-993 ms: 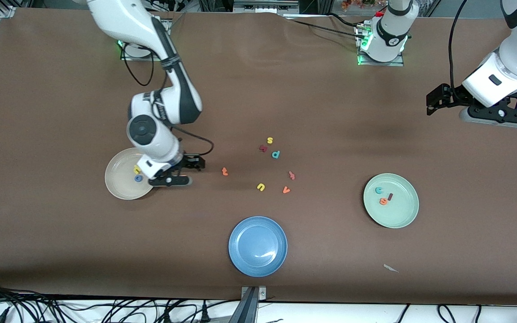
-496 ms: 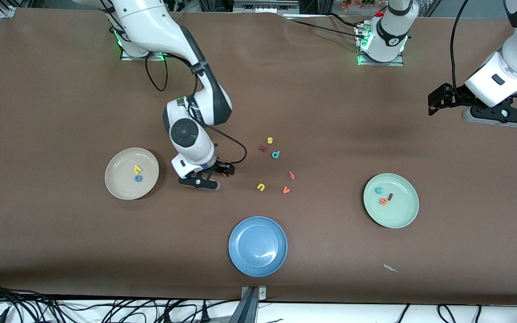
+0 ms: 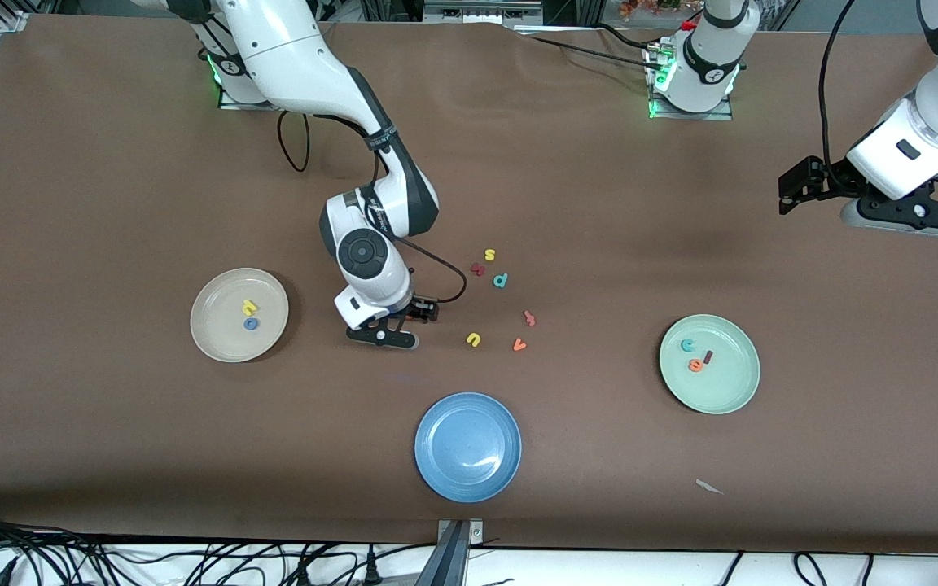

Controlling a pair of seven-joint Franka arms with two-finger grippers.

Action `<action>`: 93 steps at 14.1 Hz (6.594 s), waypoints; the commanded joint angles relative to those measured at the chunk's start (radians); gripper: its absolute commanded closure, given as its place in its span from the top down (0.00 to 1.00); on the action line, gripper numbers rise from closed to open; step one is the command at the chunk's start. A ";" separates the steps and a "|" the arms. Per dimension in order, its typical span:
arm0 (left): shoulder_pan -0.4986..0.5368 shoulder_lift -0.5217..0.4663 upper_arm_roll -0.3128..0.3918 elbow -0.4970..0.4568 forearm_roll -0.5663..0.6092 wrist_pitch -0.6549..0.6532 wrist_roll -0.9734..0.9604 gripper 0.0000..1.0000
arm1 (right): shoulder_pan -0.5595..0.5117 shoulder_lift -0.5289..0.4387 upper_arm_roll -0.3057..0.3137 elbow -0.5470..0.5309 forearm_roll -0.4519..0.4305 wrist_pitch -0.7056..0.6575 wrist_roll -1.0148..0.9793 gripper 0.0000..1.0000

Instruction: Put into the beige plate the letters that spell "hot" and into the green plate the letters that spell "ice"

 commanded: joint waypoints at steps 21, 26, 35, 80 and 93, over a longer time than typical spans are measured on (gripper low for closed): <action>-0.012 0.020 0.004 0.042 0.021 -0.023 0.014 1.00 | -0.071 0.012 0.018 0.131 0.028 -0.215 -0.069 0.02; -0.013 0.020 0.004 0.042 0.021 -0.023 0.014 1.00 | -0.117 -0.023 -0.117 0.137 0.023 -0.344 -0.385 0.02; -0.021 0.020 0.002 0.042 0.021 -0.023 0.014 1.00 | -0.117 -0.206 -0.289 -0.213 0.029 -0.207 -0.826 0.02; -0.022 0.018 -0.001 0.045 0.016 -0.052 0.014 1.00 | -0.718 -0.795 0.199 -0.074 -0.348 -0.742 -0.564 1.00; -0.022 0.018 -0.001 0.045 0.016 -0.052 0.017 1.00 | -0.720 -0.792 0.199 -0.071 -0.339 -0.762 -0.561 1.00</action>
